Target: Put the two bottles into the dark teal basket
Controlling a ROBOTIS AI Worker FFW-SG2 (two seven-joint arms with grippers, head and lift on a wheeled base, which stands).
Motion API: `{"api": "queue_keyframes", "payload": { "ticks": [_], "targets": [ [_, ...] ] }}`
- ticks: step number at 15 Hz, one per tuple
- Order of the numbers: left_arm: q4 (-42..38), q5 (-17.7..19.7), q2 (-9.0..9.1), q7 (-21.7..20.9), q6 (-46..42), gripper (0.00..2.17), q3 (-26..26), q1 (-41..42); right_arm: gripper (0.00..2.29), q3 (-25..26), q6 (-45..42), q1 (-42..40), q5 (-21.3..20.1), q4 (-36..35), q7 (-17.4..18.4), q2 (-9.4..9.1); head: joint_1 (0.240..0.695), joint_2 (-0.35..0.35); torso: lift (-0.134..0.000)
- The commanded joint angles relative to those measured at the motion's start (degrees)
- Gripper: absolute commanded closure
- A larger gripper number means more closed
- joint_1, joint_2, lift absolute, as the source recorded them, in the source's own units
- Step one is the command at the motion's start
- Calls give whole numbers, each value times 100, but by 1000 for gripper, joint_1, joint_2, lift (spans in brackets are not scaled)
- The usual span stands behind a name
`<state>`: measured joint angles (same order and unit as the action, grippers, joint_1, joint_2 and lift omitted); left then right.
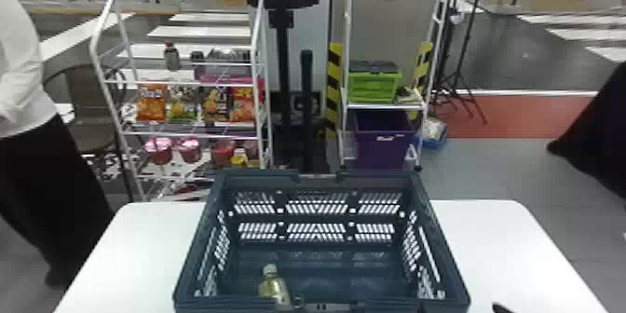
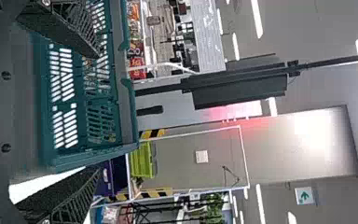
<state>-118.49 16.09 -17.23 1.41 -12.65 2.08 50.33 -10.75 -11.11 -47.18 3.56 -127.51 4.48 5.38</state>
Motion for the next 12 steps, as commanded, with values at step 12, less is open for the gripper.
{"api": "queue_keyframes", "payload": {
  "ticks": [12],
  "targets": [
    [-2064,430,-131,-229,4338,2098,1225,-1816,36,187,-703,-925,-75,446,9,-151,499,0,0]
  ]
}}
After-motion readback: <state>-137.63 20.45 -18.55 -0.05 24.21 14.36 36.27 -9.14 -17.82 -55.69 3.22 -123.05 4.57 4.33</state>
